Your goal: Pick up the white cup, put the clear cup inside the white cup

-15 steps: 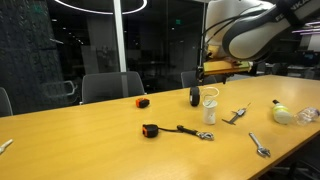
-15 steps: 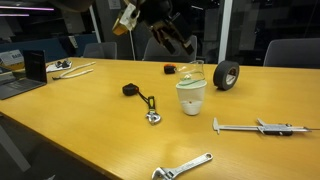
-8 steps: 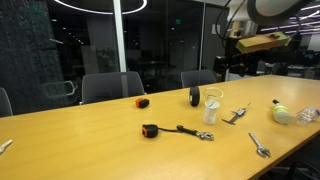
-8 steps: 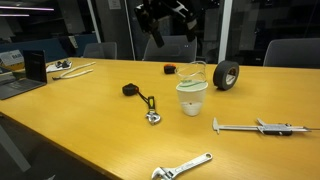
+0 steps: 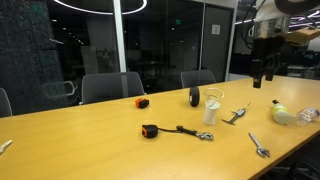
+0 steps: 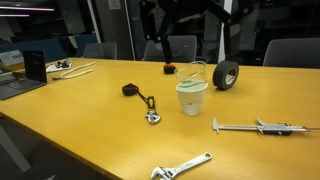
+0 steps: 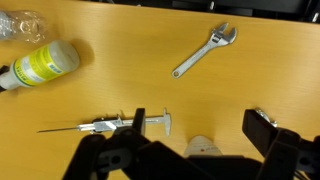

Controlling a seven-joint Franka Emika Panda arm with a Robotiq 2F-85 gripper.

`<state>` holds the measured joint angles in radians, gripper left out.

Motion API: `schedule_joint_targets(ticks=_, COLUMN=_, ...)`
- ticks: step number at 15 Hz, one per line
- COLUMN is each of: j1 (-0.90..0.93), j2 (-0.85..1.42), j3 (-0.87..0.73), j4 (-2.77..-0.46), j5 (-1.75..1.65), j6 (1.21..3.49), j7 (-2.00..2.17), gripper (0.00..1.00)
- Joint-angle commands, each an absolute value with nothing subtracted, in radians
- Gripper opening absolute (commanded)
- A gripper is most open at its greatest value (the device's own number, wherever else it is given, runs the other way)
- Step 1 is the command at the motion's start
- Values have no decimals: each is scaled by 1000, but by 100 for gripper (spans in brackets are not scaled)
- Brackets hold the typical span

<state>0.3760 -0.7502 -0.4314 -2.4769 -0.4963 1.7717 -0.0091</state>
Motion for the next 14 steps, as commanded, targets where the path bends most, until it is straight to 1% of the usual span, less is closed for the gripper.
schedule_joint_targets(ticks=1, j1=220, j2=-723, j3=-342, j4=-2489, j5=-390, j6=1766, j7=-235, gripper=100)
schedule_joint_targets(ticks=6, j1=99, j2=-708, j3=-269, j4=-2502, j5=-351, j6=1742, j7=-359, gripper=100)
schedule_joint_targets(ticks=7, j1=85, j2=-708, j3=-261, j4=-2513, j5=-348, j6=1779, j7=-347, gripper=100)
schedule_joint_targets(ticks=14, j1=65, j2=-701, j3=-246, j4=-2515, j5=-349, j6=1765, j7=-362, gripper=100)
